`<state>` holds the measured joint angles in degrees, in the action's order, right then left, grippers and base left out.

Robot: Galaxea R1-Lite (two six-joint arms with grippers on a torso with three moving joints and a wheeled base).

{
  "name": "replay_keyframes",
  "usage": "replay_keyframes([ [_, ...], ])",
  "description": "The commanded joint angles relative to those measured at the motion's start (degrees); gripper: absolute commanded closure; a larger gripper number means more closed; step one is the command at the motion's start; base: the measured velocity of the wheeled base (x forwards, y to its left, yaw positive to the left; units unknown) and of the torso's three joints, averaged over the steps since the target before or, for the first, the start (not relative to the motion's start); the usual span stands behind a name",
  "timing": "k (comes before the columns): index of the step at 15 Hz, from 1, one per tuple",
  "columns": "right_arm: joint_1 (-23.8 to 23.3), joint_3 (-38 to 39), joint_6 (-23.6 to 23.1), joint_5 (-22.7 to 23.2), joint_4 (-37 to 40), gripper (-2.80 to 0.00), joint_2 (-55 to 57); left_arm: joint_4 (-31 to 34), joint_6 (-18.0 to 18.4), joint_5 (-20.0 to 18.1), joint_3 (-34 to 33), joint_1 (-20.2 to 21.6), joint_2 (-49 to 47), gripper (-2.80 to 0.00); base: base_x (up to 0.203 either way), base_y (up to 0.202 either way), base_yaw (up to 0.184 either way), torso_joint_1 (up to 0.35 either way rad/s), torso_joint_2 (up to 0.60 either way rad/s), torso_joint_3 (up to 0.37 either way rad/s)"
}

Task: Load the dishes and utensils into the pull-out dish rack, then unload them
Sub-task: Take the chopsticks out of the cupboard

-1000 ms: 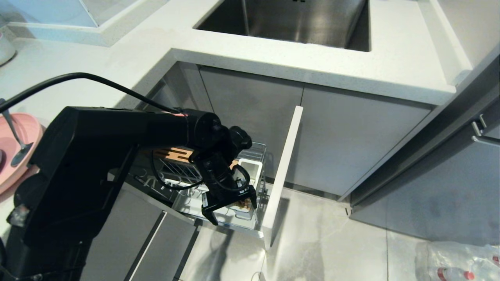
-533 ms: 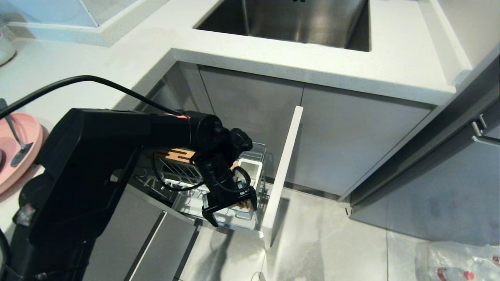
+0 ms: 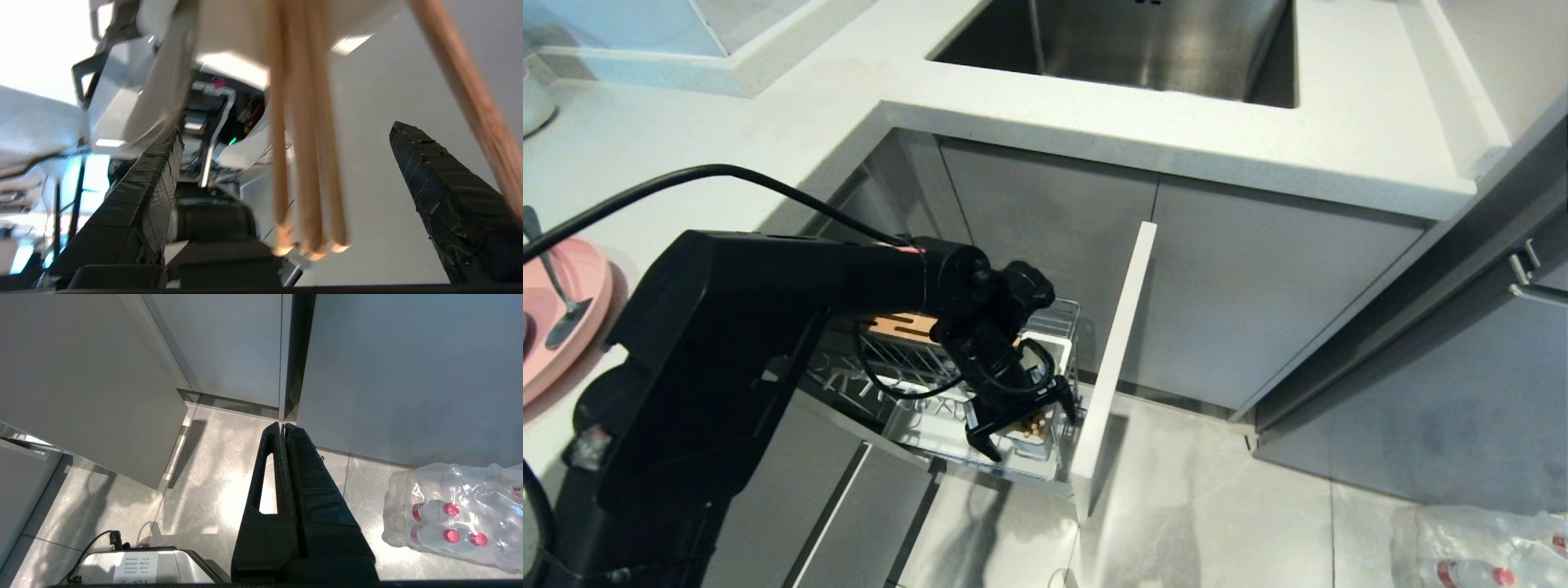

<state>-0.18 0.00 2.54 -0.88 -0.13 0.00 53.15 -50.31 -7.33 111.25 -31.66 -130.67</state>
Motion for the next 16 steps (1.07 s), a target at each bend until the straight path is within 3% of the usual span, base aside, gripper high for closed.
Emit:
replay_keyframes([
  [1,0.0,0.0,0.0,0.0,0.0,0.0,0.0,-0.4,-0.3,-0.1,0.0,0.1,-0.5,-2.8,0.0,0.0,0.0,0.0,0.0,0.0],
  [9,0.0,0.0,0.0,-0.1,0.0,0.0,0.0,-0.4,-0.4,0.8,-0.3,0.2,1.5,-2.8,0.0,0.0,0.0,0.0,0.0,0.0],
  [13,0.0,0.0,0.0,-0.1,0.0,0.0,0.0,6.0,0.3,8.2,-0.4,0.1,4.9,-2.8,0.0,0.0,0.0,0.0,0.0,0.0],
  [16,0.0,0.0,0.0,0.0,0.0,0.0,0.0,7.5,0.3,8.8,-0.4,0.0,4.9,-2.8,0.0,0.0,0.0,0.0,0.0,0.0],
])
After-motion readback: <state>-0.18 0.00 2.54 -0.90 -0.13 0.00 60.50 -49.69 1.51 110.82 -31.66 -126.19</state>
